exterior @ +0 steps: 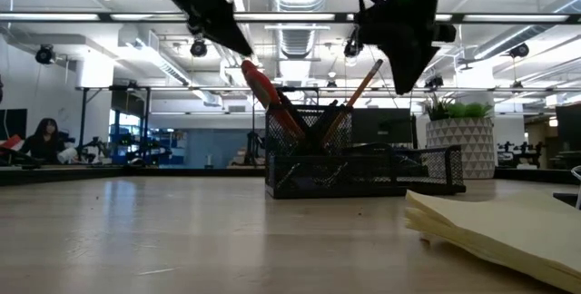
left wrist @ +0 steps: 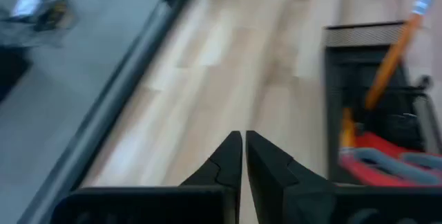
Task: Pick and place office supplies into organizer
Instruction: Put the binder clip into the bottom left section of the desk organizer
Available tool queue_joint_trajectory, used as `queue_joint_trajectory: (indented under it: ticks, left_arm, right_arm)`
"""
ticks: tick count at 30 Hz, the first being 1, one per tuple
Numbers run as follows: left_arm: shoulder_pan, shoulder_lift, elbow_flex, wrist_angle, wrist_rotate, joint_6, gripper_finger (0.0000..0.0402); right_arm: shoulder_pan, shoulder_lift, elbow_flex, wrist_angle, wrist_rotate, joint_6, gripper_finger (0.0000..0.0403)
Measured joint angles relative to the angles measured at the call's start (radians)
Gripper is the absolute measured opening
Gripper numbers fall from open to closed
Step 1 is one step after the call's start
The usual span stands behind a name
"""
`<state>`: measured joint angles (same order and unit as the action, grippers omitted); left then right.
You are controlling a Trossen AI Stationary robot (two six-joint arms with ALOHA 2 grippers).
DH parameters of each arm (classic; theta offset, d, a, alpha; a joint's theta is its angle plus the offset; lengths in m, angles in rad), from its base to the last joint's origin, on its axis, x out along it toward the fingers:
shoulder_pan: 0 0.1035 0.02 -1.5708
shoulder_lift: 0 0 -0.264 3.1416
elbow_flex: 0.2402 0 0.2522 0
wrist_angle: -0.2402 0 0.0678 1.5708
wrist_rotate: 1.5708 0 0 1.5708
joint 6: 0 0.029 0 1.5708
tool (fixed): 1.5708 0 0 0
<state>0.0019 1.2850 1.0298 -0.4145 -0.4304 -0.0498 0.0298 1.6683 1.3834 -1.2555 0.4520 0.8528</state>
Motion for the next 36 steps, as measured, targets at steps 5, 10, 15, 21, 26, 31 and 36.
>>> queue_joint_trajectory:
  ticks: [5,10,15,21,26,31,36]
  left_arm:
    - [0.003,-0.098,-0.008,-0.072,-0.052,-0.084,0.0043]
    - [0.004,-0.152,-0.025,-0.146,-0.049,-0.213,0.0095]
    - [0.004,-0.158,-0.059,-0.171,-0.005,-0.238,0.0121]
    - [0.004,-0.145,-0.105,-0.176,0.120,-0.266,0.0124]
    - [0.004,-0.138,-0.104,-0.168,0.186,-0.268,0.0123]
    - [0.004,-0.140,-0.103,-0.168,0.188,-0.285,0.0123]
    - [0.004,-0.141,-0.103,-0.168,0.191,-0.285,0.0123]
  right_arm:
    - [0.138,-0.016,0.000,-0.030,-0.147,0.042,0.0105]
    - [0.284,-0.017,-0.006,0.006,-0.361,0.132,0.0152]
    - [0.381,-0.019,-0.072,0.190,-0.626,0.176,0.0172]
    - [0.400,-0.020,-0.222,0.424,-0.757,0.282,0.0179]
    - [0.398,-0.019,-0.343,0.664,-0.798,0.300,0.0204]
    - [0.387,-0.017,-0.424,0.723,-0.793,0.337,0.0222]
    - [0.389,-0.017,-0.489,0.827,-0.794,0.364,0.0221]
